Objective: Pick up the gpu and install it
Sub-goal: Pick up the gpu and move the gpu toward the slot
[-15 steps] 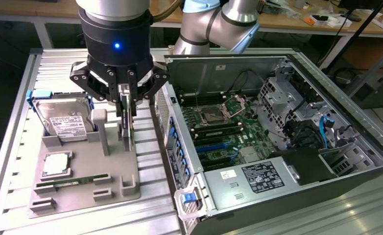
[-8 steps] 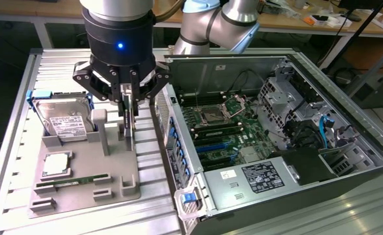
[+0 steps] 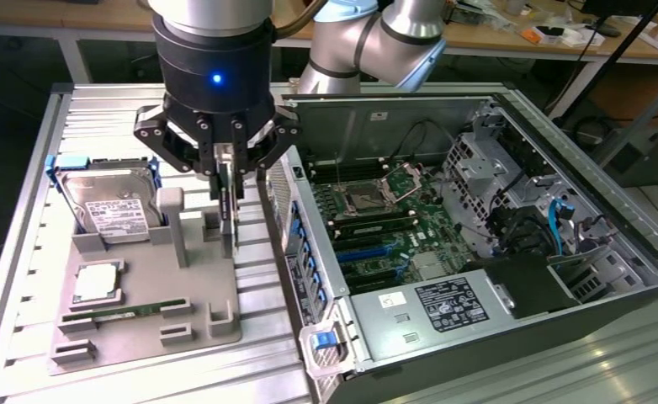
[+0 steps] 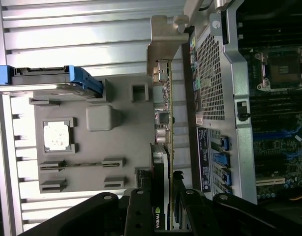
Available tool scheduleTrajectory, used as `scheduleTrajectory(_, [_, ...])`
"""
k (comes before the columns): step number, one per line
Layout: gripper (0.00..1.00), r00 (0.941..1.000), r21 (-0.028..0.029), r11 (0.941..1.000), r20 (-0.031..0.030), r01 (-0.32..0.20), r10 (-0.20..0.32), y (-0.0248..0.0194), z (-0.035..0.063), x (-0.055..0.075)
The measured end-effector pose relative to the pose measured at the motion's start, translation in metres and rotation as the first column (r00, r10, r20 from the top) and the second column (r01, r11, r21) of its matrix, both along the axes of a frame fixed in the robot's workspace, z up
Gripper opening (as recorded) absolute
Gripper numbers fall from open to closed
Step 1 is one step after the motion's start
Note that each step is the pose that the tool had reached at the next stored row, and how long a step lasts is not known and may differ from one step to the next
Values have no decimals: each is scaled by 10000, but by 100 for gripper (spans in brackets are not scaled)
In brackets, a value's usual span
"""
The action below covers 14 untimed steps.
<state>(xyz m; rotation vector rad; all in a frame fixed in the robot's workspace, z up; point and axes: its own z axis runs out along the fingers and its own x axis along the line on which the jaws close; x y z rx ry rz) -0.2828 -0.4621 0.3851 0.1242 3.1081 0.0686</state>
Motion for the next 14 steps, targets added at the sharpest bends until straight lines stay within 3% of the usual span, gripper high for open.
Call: scheduleTrajectory(14, [27, 10000, -2, 10000, -8, 1, -1, 0, 6, 98])
